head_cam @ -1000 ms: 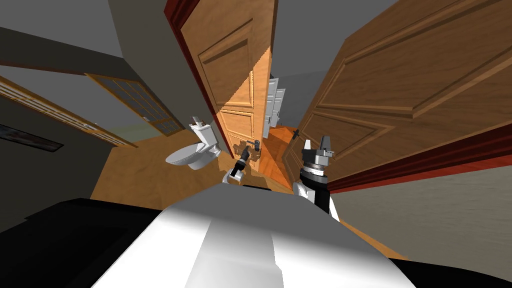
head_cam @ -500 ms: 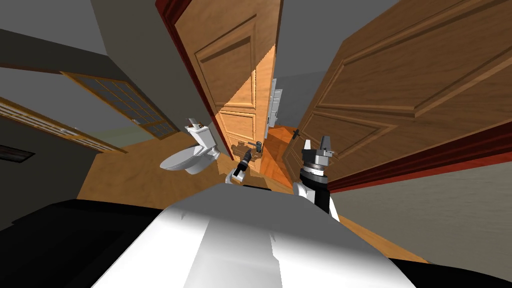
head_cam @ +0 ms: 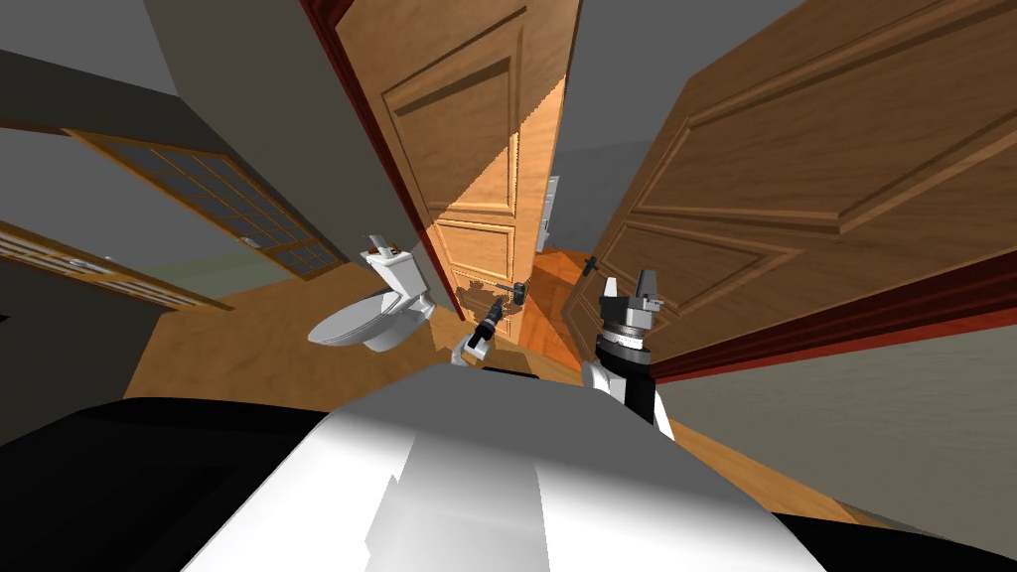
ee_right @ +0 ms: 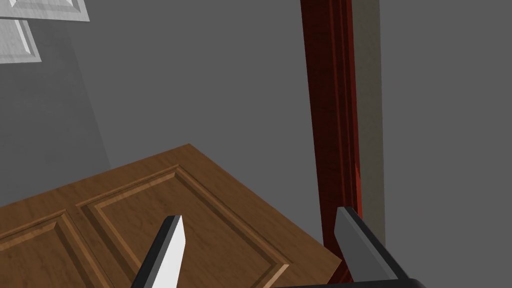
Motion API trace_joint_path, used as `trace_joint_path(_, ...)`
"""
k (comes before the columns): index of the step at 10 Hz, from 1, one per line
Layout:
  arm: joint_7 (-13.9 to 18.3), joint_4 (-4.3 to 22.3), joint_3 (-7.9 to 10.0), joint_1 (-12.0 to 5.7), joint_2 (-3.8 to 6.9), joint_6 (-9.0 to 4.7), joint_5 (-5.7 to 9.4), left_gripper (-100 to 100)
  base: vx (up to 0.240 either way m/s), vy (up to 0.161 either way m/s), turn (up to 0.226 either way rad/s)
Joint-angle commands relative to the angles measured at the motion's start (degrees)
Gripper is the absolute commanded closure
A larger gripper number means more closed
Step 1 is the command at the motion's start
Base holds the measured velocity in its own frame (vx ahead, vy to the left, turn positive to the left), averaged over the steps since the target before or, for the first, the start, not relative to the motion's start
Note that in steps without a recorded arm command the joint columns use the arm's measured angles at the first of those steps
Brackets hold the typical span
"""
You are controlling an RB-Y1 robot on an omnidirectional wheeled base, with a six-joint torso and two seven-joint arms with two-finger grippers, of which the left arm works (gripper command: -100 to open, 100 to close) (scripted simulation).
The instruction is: Push the door open
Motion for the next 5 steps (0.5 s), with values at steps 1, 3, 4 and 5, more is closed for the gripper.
trace_joint_path(1,0.00,0.00,0.00,0.00,0.00,0.00,0.00,-100,0.009,0.049,-0.019)
trace_joint_path(3,-0.14,1.07,0.38,-0.50,0.11,-0.38,0.05,-100,0.126,-0.024,-0.027)
trace_joint_path(4,-0.20,1.49,0.57,-0.71,0.08,-0.56,0.07,-100,0.177,-0.060,-0.022)
trace_joint_path(5,-0.26,1.95,0.77,-0.94,0.01,-0.77,0.10,-100,0.180,-0.083,-0.022)
